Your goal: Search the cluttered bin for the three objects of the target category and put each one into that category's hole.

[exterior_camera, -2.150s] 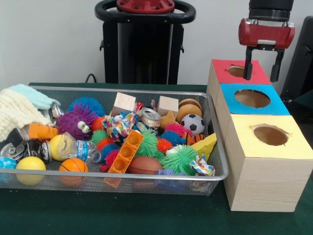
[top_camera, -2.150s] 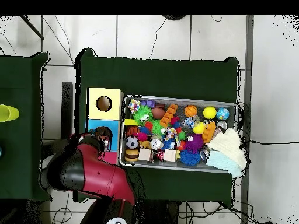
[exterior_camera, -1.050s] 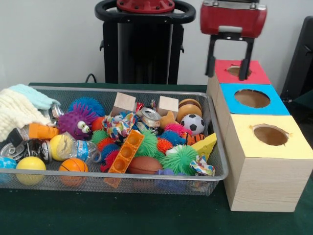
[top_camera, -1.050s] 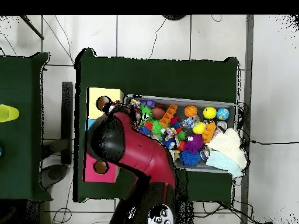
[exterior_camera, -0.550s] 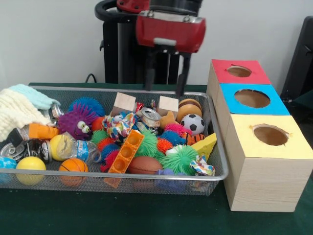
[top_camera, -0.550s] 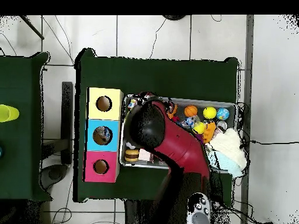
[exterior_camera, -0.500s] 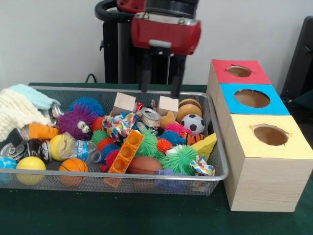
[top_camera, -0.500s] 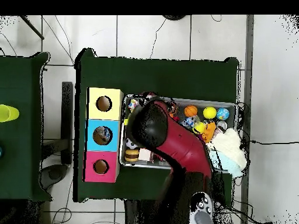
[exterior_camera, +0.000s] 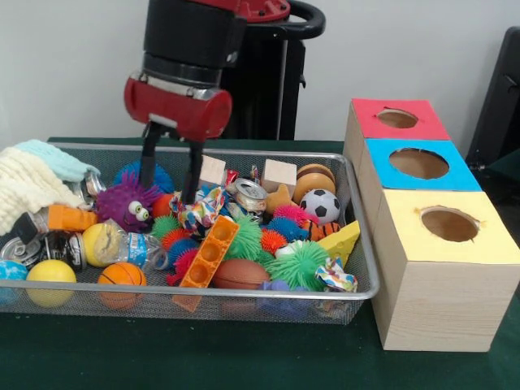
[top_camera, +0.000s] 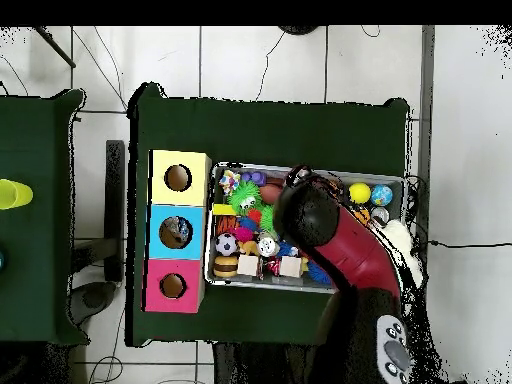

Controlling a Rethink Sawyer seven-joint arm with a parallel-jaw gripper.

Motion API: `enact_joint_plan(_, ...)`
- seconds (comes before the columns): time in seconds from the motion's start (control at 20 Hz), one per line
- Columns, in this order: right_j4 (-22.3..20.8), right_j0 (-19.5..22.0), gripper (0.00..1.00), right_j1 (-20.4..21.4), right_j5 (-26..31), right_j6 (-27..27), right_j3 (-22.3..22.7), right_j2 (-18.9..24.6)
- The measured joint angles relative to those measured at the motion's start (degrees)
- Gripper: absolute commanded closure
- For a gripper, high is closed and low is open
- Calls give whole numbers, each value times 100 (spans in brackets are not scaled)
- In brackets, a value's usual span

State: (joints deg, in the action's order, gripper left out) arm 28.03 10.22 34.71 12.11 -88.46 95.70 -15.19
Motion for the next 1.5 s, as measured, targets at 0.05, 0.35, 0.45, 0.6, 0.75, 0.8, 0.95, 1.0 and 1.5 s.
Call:
enact_joint_plan(0.05, -1, 53, 0, -52, -86, 0, 1, 2)
enact_joint_plan(0.35, 38, 158, 0, -316, -509, 0, -18, 2)
enact_joint_plan(0.45, 89, 157, 0, -433, -602, 0, -44, 2)
enact_joint_plan(0.6, 186, 157, 0, -546, -641, -5, -67, 2)
enact_joint_plan(0.75, 347, 157, 0, -674, -641, -50, -90, 3)
enact_joint_plan(0.8, 424, 157, 0, -727, -643, -86, -99, 3)
enact_joint_plan(0.95, 589, 157, 0, -875, -663, -198, -144, 3)
enact_joint_plan(1.0, 626, 157, 0, -916, -677, -222, -162, 4)
enact_joint_plan(1.5, 1000, 117, 0, -1503, -855, -449, -435, -50)
